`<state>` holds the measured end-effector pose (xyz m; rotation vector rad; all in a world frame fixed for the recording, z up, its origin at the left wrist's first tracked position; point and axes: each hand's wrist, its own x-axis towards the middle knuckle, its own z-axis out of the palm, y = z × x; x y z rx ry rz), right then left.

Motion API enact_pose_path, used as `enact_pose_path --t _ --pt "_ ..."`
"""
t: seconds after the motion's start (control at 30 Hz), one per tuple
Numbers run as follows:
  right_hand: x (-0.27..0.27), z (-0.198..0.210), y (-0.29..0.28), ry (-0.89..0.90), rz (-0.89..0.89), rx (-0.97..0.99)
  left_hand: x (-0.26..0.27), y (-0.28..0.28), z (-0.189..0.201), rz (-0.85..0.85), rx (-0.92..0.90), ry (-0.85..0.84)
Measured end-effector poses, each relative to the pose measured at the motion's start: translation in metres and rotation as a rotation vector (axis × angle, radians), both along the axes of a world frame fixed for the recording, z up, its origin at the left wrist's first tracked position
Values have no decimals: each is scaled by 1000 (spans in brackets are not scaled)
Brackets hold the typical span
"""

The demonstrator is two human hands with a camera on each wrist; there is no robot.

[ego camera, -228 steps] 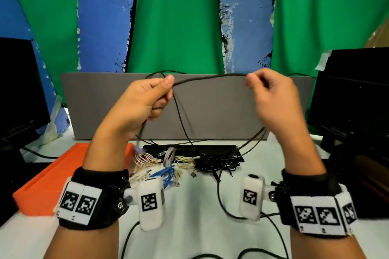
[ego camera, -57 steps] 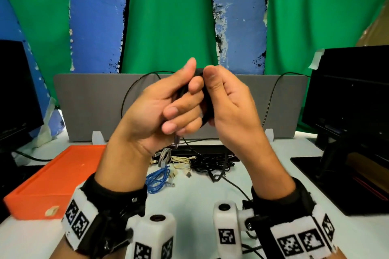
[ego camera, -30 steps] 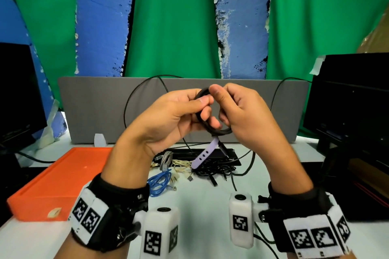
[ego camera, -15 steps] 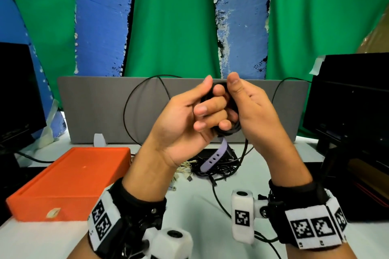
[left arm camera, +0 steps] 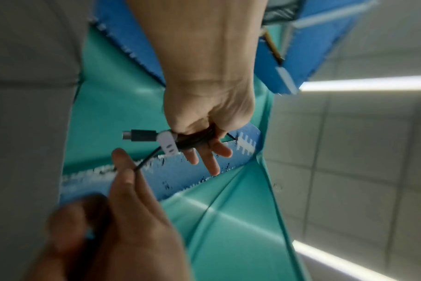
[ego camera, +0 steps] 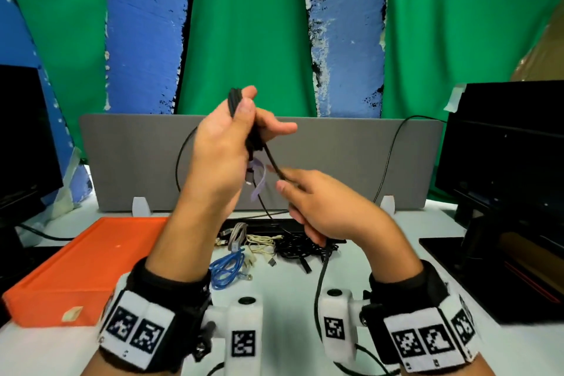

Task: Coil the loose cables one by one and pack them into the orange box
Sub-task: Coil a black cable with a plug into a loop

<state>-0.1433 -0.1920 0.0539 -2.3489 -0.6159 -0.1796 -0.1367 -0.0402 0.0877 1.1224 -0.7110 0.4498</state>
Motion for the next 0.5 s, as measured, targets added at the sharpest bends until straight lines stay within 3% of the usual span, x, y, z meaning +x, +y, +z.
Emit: enact_pose_path --t 0.1,0.23,0.3,0.37,0.5 --pt "-9 5 7 -62 28 -113 1 -6 -7 189 238 -108" --pt "-21 15 -3 -39 102 -15 5 -3 -16 722 971 -284" --pt "-24 21 -16 -55 102 71 8 1 -17 839 1148 -261" --pt "-25 25 -31 -98 98 176 9 7 -16 670 1125 -157" --pt "-21 33 -58 -353 14 435 10 23 -15 -56 768 139"
